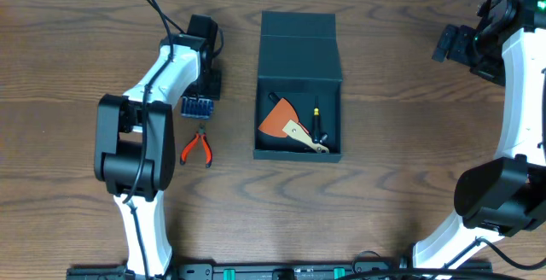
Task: Pack container
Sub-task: 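Lift the case and carry it over the black box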
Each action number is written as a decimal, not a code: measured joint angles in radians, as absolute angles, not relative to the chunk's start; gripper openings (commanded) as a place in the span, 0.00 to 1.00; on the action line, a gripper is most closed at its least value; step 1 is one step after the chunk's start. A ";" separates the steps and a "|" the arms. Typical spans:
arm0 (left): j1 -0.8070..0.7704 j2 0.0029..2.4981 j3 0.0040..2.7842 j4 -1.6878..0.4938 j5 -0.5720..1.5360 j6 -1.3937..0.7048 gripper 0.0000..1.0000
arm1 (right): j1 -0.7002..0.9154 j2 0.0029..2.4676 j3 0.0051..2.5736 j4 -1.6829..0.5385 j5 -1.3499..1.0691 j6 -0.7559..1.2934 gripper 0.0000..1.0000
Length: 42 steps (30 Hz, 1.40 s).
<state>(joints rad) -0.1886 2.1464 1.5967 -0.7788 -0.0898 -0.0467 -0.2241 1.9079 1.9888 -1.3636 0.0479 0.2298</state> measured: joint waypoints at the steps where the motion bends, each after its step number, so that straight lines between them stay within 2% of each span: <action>1: -0.189 2.131 1.596 -0.778 -0.091 -0.044 0.39 | -0.224 1.908 1.989 -1.364 0.048 0.230 0.99; 8: -0.189 1.931 1.596 -0.776 -0.105 -0.025 0.37 | -0.224 1.908 1.989 -1.364 0.048 0.230 0.99; 11: -0.189 1.839 1.596 -0.771 -0.106 -0.025 0.23 | -0.224 1.908 1.989 -1.364 0.048 0.230 0.99; 12: -0.189 1.813 1.596 -0.770 -0.107 -0.025 0.22 | -0.224 1.908 1.989 -1.364 0.048 0.230 0.99; 17: -0.200 1.700 1.596 -0.770 -0.109 -0.014 0.24 | -0.224 1.908 1.989 -1.364 0.048 0.230 0.99; 20: -0.231 1.652 1.596 -0.770 -0.110 -0.002 0.32 | -0.224 1.908 1.989 -1.364 0.048 0.230 0.99; 42: -0.646 1.627 1.596 -0.763 0.010 0.366 0.35 | -0.224 1.908 1.989 -1.364 0.048 0.230 0.99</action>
<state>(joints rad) -0.6456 1.6272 1.5963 -0.7631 0.0105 0.3660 -0.2241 1.9079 1.9888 -1.3636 0.0479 0.2298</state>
